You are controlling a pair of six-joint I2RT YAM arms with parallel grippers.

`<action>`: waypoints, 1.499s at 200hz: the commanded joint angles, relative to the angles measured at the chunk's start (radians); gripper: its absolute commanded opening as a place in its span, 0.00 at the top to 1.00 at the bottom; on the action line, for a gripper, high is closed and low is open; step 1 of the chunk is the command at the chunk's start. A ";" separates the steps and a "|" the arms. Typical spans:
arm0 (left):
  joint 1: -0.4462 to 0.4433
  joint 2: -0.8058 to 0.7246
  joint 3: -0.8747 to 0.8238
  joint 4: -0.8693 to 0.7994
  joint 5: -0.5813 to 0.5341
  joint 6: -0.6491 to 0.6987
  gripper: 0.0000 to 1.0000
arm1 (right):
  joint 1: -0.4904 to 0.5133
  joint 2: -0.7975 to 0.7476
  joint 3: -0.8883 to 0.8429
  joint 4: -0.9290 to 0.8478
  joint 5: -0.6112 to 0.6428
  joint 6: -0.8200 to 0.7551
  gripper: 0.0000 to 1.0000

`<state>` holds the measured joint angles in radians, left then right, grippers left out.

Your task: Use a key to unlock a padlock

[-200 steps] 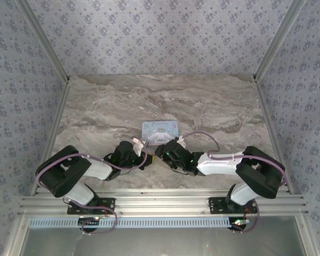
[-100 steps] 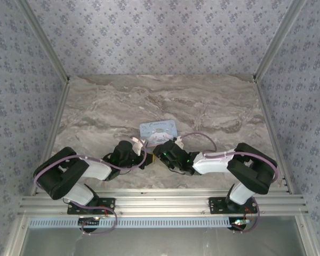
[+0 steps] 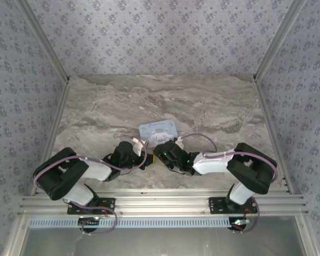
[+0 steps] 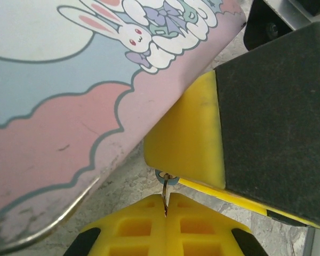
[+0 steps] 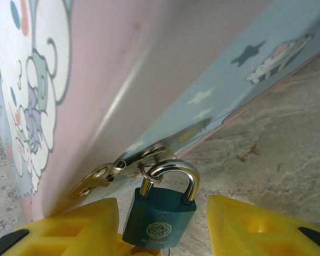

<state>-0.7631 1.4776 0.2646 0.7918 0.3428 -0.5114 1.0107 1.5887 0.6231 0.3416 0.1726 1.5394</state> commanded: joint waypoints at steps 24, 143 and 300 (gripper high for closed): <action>-0.036 0.017 -0.004 0.075 0.010 -0.006 1.00 | -0.014 0.013 -0.010 0.024 0.033 0.028 0.65; -0.100 -0.006 0.023 0.000 -0.084 0.210 1.00 | -0.021 -0.005 -0.017 0.005 -0.031 0.039 0.98; -0.403 0.030 0.105 -0.142 -0.676 0.583 1.00 | -0.053 -0.085 0.030 -0.170 -0.118 0.039 0.55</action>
<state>-1.1633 1.4952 0.3389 0.6582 -0.3668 0.0540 0.9604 1.5387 0.6273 0.2111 0.0578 1.5822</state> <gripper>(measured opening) 0.054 0.370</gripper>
